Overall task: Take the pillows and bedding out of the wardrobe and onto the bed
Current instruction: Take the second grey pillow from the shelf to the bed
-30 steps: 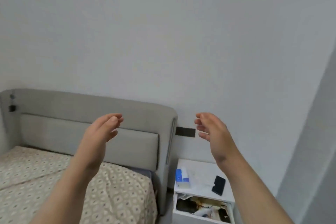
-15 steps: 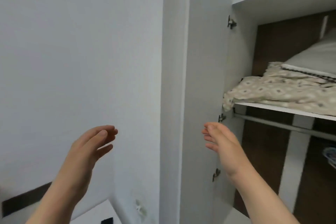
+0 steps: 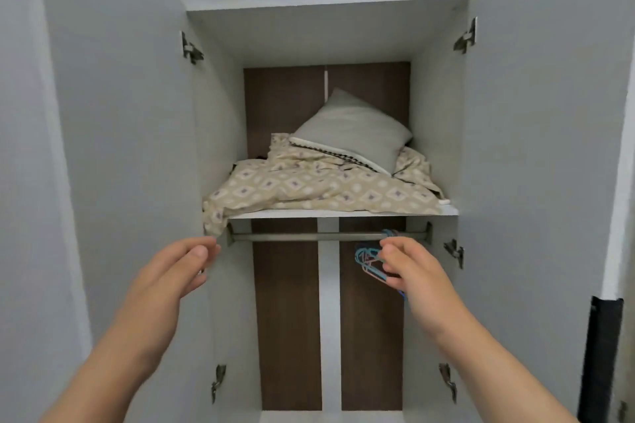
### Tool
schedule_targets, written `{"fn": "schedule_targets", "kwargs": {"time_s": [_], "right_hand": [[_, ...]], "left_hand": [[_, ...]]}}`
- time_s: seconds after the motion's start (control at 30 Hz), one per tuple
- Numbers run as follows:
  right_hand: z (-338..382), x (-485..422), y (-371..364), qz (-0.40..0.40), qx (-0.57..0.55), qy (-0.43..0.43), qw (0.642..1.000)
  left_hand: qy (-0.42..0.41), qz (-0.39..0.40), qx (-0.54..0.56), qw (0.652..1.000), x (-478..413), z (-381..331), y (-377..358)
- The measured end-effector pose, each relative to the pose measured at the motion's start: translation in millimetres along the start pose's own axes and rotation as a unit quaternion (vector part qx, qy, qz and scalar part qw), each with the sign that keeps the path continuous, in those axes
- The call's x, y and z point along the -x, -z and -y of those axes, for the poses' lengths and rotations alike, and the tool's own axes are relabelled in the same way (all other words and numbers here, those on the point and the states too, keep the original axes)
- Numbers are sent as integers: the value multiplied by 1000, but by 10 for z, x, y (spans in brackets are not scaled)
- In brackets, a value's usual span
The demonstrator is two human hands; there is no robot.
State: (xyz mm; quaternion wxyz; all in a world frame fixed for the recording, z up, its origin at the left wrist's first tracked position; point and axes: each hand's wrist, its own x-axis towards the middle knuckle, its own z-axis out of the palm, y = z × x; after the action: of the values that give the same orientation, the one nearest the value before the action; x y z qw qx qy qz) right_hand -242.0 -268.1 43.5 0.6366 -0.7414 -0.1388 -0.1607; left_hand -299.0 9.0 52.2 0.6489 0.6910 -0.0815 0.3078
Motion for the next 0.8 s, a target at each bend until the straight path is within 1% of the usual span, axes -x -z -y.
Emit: {"fn": "schedule_targets", "kwargs": {"time_s": [0.1, 0.17, 0.23, 0.33, 0.53, 0.67, 0.8], "right_hand": [[-228, -321, 225, -28, 11, -3, 1000], [-364, -568, 357, -40, -12, 0, 999], [-488, -884, 505, -70, -37, 7, 997], [-592, -1303, 611, -103, -65, 3, 993], [-668, -2092, 650, -120, -67, -3, 990], [-706, -2642, 616, -135, -47, 1, 990], [-769, -3289, 521, -155, -8, 14, 988]], "left_hand": [[-5, 19, 22, 1000, -460, 174, -432], [-10, 31, 26, 999, -744, 287, -708], [-17, 40, 25, 999, -1039, 394, -990], [-26, 55, 1, 998, -1408, 482, -1272], [-66, 62, -41, 995, -2194, 551, -1620], [-81, 72, -67, 992, -2803, 641, -1831], [-119, 68, -94, 986, -3538, 750, -1961]]}}
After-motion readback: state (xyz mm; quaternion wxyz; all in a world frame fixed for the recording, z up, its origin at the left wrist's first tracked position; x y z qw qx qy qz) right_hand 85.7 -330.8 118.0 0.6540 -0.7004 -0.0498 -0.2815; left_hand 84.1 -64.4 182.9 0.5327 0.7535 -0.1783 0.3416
